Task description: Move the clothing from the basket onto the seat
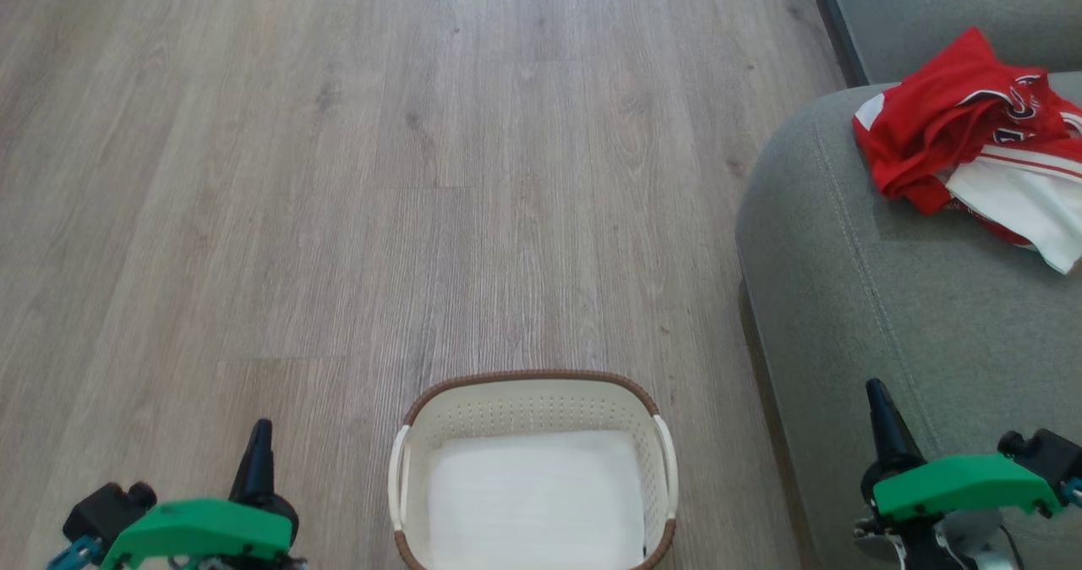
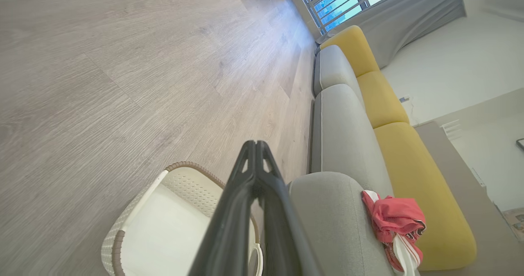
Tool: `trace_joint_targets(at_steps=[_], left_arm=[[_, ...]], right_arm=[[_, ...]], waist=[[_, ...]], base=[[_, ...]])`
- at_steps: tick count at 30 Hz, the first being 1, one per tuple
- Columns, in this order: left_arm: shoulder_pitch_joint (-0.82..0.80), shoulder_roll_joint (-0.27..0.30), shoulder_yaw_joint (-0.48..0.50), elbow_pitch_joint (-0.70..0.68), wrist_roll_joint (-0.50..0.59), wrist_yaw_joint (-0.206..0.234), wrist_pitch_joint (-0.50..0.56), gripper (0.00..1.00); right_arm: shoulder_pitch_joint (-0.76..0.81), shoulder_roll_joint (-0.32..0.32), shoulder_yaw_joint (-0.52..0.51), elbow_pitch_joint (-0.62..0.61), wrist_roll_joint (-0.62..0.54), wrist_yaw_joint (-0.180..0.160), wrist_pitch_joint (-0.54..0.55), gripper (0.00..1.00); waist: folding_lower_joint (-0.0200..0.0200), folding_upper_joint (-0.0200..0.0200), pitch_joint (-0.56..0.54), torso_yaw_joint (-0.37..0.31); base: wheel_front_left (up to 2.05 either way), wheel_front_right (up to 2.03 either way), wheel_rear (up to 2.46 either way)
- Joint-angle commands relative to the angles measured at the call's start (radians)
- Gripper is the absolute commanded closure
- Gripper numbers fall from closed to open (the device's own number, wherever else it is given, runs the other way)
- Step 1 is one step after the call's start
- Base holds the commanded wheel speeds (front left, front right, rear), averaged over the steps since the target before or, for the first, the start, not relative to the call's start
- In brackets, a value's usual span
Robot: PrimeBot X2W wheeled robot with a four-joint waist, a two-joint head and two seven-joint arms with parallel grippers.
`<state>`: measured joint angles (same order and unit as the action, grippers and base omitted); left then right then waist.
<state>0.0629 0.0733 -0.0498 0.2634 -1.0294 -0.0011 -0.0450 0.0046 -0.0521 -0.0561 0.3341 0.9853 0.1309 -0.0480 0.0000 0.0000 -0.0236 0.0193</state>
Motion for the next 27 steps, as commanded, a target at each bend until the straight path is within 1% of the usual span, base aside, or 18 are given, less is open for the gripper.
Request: trace_joint_targets(at_steps=[1,27], left_arm=[[-0.058,0.002,0.036,-0.028,-0.032,-0.010,0.006,1.00],[-0.113,-0.009,0.096,-0.023,-0.298,-0.068,0.079,1.00]], right_arm=[[-0.060,0.000,0.005,-0.041,0.035,0.000,0.011,1.00],[-0.085,0.001,-0.025,-0.064,0.320,0.000,0.084,1.00]], waist=[[0.0000,0.0000,0.001,-0.001],[0.0000,0.0000,0.013,-0.010]], base=[[0.00,0.00,0.00],[0.00,0.00,0.00]])
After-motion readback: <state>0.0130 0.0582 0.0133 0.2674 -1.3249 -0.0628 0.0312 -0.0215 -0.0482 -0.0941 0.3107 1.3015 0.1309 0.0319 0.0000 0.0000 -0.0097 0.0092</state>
